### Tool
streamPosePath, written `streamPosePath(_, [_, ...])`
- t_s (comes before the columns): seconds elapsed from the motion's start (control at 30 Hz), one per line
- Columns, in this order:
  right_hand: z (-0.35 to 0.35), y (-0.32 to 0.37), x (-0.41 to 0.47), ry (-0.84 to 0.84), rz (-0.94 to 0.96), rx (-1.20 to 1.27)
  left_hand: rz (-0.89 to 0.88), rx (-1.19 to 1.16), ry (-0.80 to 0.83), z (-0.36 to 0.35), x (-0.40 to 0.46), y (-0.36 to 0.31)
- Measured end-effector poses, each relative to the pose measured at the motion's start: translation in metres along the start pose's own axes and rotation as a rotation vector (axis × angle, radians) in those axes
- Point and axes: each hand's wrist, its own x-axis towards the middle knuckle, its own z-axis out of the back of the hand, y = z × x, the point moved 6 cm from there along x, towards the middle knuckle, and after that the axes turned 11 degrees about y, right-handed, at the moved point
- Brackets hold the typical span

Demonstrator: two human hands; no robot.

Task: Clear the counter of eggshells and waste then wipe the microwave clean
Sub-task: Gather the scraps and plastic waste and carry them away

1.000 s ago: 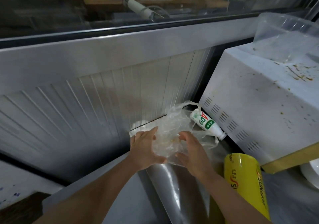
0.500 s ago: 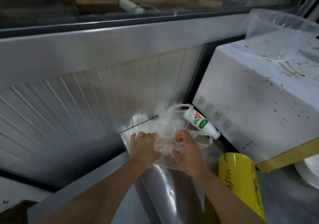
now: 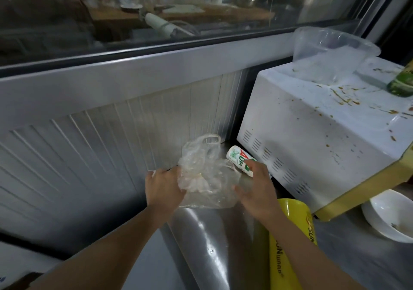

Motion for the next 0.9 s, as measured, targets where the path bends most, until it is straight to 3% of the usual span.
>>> streamPosePath(0.2, [0.012, -0.008, 0.017, -0.044, -0.036, -0.02, 0.009, -0.022, -0.033, 0.013, 0.008, 0.0])
streamPosePath(0.67, [-0.015, -0.04, 0.058, 0.034, -0.095, -0.393, 0.038, -0.004, -0.008, -0.003, 0.02, 0.003])
streamPosePath(0.9, [-0.02, -0.049, 0.068, 0.092, -0.187, -0.446, 0.037, -0.015, 0.0, -0.006, 0.023, 0.007])
